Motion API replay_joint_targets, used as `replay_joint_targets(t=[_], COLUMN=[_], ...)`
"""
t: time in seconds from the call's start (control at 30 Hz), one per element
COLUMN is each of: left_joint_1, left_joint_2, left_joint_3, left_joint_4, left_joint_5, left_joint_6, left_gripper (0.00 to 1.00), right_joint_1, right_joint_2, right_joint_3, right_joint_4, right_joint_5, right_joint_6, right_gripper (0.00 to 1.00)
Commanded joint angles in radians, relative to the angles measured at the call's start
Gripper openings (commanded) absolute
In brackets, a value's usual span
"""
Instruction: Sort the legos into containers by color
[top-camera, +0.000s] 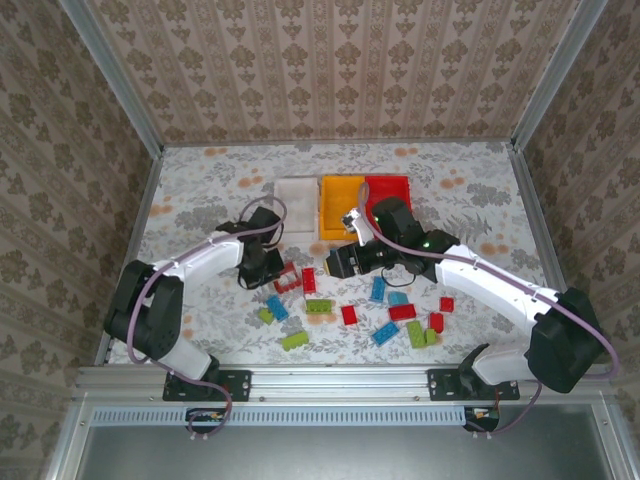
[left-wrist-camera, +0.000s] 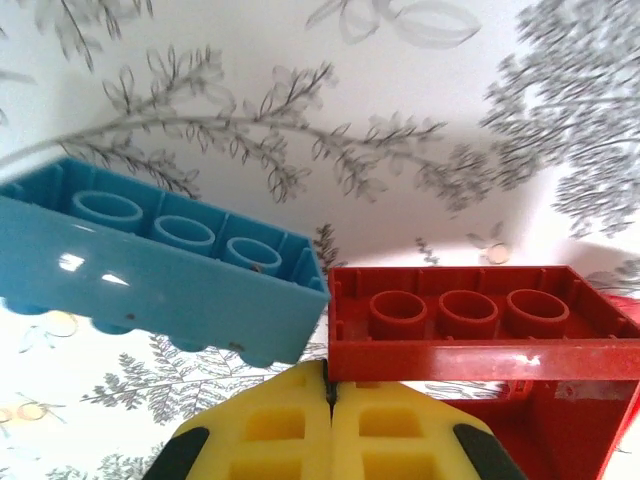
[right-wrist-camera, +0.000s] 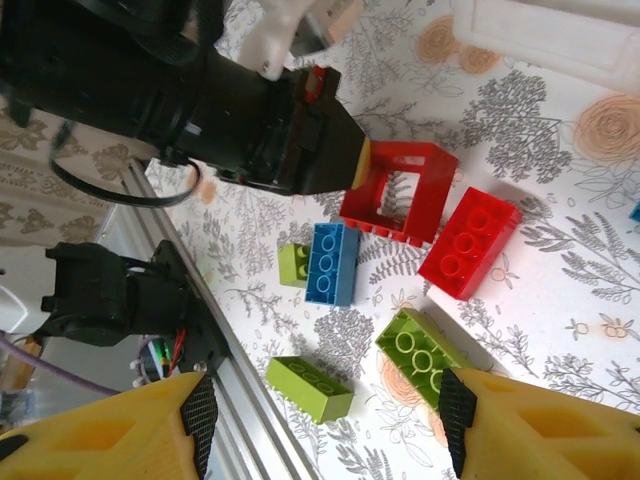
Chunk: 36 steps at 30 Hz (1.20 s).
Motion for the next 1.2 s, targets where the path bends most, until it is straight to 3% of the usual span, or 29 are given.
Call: replay_joint_targets(t=[0.0, 0.13, 0.33, 0.63, 0.8, 1.17], left_joint_1=[-0.013, -0.003, 0.055, 0.108, 0.109, 0.102], left_joint_2=[-0.028, 0.043, 0.243, 0.583, 0.694, 0.797], left_joint_3=[0.167, 0.38, 0.636, 1.033, 1.129, 1.173], left_joint_4=[-0.113, -0.216, -0.244, -0.288, -0.291, -0.253], left_joint_5=[-0.072, -0.109, -0.127, -0.181, -0.168, -0.086], left_joint_6=[0.077, 0.156, 0.28, 0.437, 0.461, 0.437], left_gripper=[0.0, 0.0, 0.0, 0.0, 0.0, 0.0], right_joint_1=[0.005, 0.006, 0.005, 0.001, 0.002, 0.002], right_joint_2=[-0.053, -0.086, -0.073, 0.012, 0.024, 0.07], right_joint_3=[0.048, 0.078, 0.103, 0.215, 0.219, 0.241], right_joint_4=[-0.021, 0.046, 0.176, 0.116, 0.101, 0.08], right_joint_5=[0.116, 0.255, 0.445, 0.467, 0.46, 0.45], right_joint_6=[-0.012, -0.031, -0.087, -0.125, -0.111, -0.092], right_gripper=[0.64, 0.66, 0.73, 0.74, 0.74, 0.75])
